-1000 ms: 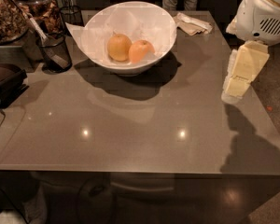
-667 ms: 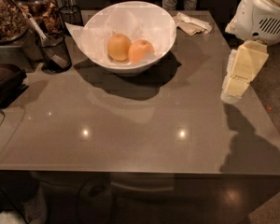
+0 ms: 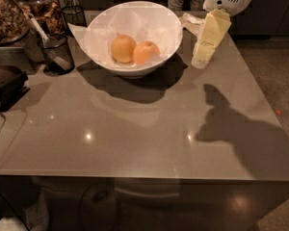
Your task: Pick orange from white bowl
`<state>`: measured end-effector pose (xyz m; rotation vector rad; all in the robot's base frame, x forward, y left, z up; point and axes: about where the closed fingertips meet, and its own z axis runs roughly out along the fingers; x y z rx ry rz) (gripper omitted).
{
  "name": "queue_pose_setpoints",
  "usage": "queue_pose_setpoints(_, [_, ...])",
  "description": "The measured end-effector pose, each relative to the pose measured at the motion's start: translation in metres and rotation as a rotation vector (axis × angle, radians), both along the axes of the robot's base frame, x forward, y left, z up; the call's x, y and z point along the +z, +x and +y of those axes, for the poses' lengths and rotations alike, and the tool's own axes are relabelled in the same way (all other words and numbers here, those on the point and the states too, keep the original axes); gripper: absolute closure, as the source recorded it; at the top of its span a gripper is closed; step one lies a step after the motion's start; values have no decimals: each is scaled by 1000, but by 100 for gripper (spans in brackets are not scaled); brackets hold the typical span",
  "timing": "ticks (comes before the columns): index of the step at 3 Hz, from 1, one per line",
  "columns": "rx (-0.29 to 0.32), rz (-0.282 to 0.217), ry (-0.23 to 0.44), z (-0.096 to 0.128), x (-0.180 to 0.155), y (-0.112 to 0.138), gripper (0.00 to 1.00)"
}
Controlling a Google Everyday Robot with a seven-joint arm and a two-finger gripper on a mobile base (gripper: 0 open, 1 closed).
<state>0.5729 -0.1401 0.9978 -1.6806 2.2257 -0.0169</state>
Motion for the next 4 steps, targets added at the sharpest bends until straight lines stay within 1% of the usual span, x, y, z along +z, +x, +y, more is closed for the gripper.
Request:
queue_pose_setpoints(1, [9,-30,19,5,3,3,0])
queue_pose_setpoints(2, [56,-49,71,23,5,19,0])
queue_pose_setpoints(3, [114,-65,95,60,15,60,0])
queue_pose_setpoints(4, [114,-83,105,64,17,65,0])
